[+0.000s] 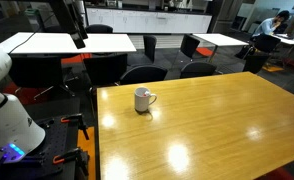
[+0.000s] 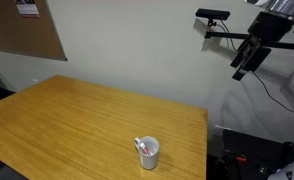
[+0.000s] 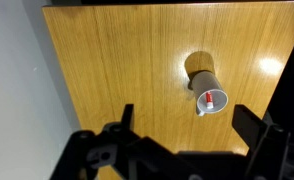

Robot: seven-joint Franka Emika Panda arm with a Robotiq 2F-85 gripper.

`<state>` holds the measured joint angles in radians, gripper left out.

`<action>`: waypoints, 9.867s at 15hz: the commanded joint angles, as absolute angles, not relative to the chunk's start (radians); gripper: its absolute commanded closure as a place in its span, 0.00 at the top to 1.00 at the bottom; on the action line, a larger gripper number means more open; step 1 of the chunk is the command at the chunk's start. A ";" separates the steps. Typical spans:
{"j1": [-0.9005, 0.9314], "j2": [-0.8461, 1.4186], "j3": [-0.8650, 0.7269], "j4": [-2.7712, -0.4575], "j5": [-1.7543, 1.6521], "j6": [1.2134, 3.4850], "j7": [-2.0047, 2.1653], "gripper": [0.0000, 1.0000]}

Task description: Remove the marker from the mug cup and place it on the table

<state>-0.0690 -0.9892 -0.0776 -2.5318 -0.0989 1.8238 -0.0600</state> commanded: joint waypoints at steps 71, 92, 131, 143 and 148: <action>-0.030 -0.235 0.190 -2.632 -0.229 2.748 0.316 0.93; -0.006 -0.029 0.166 -2.571 -0.161 2.916 0.272 0.42; 0.040 0.169 0.047 -2.428 -0.138 2.900 0.251 0.40; 0.067 0.231 0.030 -2.386 -0.112 2.903 0.222 0.35; 0.071 0.243 0.024 -2.377 -0.112 2.905 0.222 0.00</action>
<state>0.0506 0.2320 0.0452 -2.3952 -0.1369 2.9096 0.2588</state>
